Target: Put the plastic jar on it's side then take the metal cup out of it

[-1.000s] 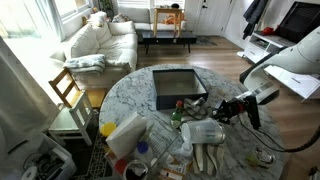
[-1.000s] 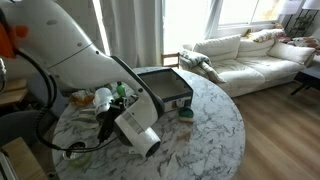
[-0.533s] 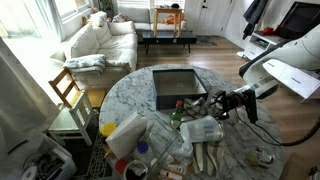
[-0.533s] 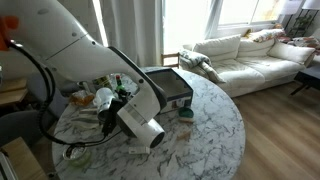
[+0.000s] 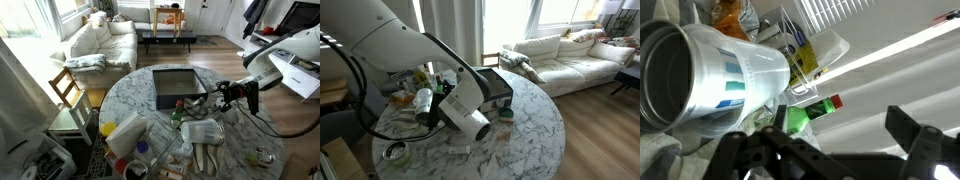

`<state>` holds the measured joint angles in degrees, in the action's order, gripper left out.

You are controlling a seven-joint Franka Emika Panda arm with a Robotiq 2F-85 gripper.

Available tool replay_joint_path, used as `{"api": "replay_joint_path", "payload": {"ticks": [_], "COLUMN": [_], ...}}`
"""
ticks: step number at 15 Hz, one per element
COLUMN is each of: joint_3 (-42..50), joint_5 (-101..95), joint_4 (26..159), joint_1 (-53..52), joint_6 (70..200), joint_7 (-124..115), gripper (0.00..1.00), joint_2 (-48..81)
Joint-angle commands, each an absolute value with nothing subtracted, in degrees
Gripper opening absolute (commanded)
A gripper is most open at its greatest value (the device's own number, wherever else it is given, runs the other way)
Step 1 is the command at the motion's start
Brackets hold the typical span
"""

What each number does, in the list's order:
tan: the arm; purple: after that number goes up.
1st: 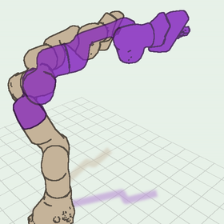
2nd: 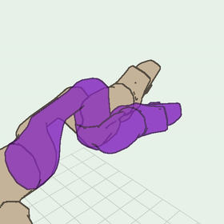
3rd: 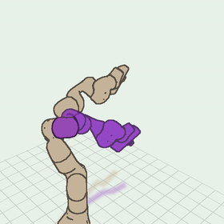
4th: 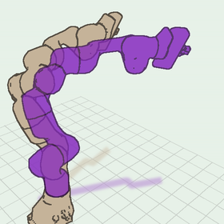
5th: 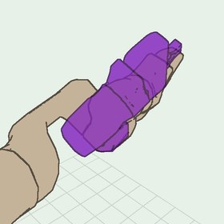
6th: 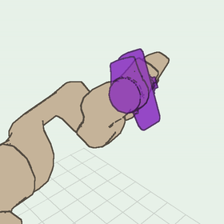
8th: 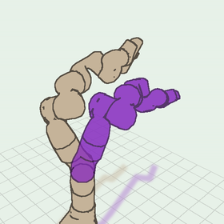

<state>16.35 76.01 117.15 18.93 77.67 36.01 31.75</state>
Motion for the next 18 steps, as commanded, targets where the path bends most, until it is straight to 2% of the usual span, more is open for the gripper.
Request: {"api": "replay_joint_path", "payload": {"ticks": [1, 10, 18], "joint_3": [17.2, 20.0, 18.7], "joint_5": [76.5, 75.4, 73.3], "joint_4": [118.1, 126.4, 130.1], "joint_1": [19.3, 18.6, 18.7], "joint_6": [80.7, 93.2, 91.6], "joint_7": [34.8, 19.0, 15.2], "gripper": [1.0, 1.0, 1.0], "joint_2": [29.4, 22.7, 24.8]}}
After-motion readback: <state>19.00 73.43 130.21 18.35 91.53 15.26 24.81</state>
